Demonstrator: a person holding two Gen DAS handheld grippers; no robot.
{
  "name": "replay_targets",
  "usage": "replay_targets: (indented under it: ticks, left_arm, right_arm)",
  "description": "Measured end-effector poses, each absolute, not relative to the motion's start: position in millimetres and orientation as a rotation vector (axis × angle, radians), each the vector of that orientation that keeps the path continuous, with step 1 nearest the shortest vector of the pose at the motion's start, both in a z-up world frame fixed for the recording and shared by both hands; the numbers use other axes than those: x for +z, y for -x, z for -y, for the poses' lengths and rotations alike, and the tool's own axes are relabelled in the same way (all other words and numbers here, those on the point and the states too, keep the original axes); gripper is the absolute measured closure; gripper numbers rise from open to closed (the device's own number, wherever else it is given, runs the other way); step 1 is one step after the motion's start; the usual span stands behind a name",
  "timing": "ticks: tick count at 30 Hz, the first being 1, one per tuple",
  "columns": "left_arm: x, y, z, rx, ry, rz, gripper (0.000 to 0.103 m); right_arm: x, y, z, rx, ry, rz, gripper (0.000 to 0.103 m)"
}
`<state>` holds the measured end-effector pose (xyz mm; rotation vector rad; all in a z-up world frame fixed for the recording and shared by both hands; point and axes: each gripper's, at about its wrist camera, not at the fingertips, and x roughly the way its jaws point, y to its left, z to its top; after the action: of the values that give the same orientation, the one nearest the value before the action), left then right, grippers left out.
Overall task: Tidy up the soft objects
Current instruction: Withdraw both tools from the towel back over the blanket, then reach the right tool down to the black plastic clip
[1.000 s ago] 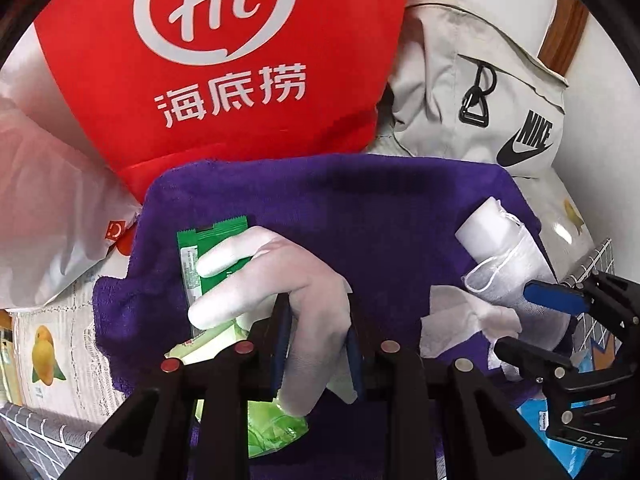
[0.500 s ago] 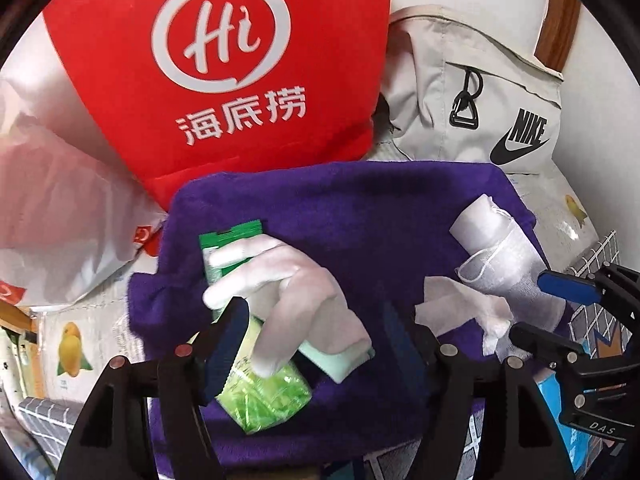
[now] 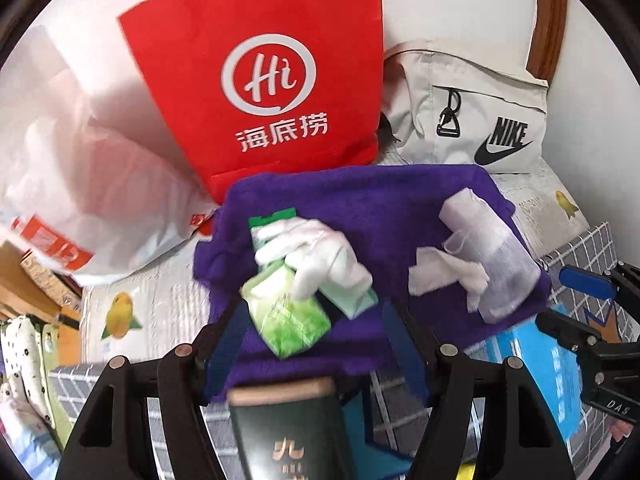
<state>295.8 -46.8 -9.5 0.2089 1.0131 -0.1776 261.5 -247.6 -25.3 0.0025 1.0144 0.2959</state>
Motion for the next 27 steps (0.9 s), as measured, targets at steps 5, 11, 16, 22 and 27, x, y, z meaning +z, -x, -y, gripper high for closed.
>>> replay_targets:
  ticks: [5, 11, 16, 22, 27]
  left_arm:
    - [0.7, -255.6, 36.1, -0.183, -0.172, -0.979, 0.035]
    - [-0.6, -211.6, 25.8, -0.161, -0.151, -0.973, 0.035]
    - [-7.3, -176.8, 18.9, -0.166, -0.114, -0.987, 0.035]
    - [-20.4, -136.9, 17.0, -0.161, -0.143, -0.989, 0.035]
    - [-36.9, -113.2, 6.1, -0.18, -0.086, -1.011, 0.035]
  right_arm:
    - [-10.6, -229.1, 249.6, 0.282, -0.011, -0.98, 0.05]
    - [3.8, -189.4, 251.3, 0.282, -0.023, -0.94, 0.05]
    - [3.4, -158.3, 252.5, 0.279, -0.032, -0.937, 0.05]
    - [-5.6, -119.1, 249.6, 0.295, -0.04, -0.947, 0.05]
    - [-18.3, -92.4, 242.0, 0.316, -0.036, -0.964, 0.05]
